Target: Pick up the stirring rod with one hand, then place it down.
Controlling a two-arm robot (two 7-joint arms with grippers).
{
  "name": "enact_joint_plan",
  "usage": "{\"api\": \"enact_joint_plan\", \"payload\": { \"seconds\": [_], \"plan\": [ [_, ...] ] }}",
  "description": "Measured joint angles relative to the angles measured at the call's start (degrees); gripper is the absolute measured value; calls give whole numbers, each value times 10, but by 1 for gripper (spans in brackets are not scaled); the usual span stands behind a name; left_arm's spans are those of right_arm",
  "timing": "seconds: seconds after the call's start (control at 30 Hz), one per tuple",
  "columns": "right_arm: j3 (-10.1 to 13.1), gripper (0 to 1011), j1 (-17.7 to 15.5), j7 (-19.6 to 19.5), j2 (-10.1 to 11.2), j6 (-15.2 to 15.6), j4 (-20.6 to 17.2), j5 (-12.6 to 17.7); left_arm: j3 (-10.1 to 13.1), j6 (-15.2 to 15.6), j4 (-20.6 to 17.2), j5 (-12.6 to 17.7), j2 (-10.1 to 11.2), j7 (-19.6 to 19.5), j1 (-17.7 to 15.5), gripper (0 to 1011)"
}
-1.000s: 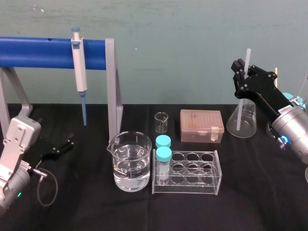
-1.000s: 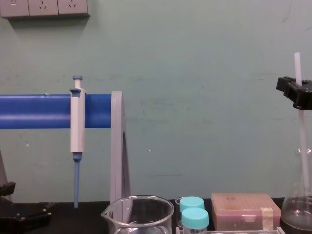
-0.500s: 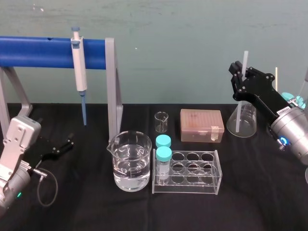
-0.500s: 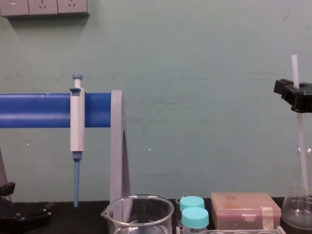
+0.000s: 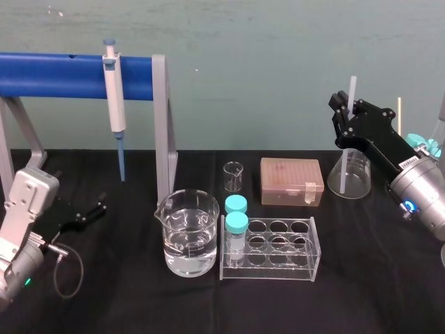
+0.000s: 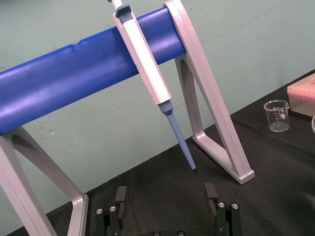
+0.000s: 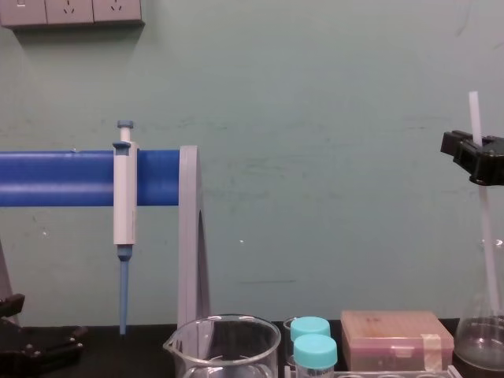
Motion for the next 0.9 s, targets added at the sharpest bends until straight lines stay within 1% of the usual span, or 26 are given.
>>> {"api": "enact_joint_plan", "payload": {
  "seconds": [0.9],
  "plan": [
    [-5, 66, 3, 5, 2, 2, 3, 4, 0, 0, 0, 0, 0, 0, 0, 1000]
  ]
}}
